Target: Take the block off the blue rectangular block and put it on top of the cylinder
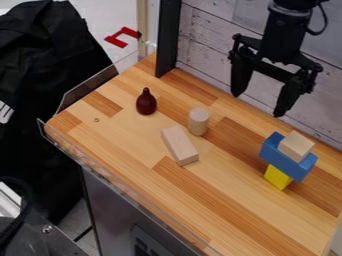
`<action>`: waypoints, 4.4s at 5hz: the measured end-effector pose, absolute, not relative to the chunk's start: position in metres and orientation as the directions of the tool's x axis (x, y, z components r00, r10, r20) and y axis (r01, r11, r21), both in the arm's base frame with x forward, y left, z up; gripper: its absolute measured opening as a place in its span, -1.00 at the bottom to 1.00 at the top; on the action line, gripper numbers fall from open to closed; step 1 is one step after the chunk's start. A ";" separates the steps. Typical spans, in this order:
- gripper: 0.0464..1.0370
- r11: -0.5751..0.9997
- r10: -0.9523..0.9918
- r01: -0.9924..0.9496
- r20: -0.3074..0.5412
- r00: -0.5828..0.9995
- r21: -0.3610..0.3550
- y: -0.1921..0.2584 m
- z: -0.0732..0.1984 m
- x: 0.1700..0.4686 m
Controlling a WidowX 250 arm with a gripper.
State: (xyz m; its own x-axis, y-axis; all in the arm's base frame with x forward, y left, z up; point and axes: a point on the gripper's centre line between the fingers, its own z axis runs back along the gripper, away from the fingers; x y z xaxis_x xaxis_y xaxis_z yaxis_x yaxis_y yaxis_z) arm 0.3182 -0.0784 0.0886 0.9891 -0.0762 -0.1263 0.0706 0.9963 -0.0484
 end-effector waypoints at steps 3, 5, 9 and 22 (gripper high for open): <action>0.92 0.986 -0.164 0.163 -0.145 0.976 -0.013 -0.118 0.090 0.312; 0.92 0.985 -0.171 0.170 -0.163 0.972 -0.018 -0.127 0.083 0.311; 0.92 0.983 -0.182 0.180 -0.202 0.962 -0.030 -0.135 0.070 0.309; 0.04 0.997 0.051 -0.057 -0.104 0.993 -0.055 -0.067 0.094 0.334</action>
State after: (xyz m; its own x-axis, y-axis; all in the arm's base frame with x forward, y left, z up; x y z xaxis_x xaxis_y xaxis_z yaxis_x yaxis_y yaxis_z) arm 0.3338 -0.0669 0.0939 0.9933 0.0507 -0.1035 -0.0566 0.9969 -0.0547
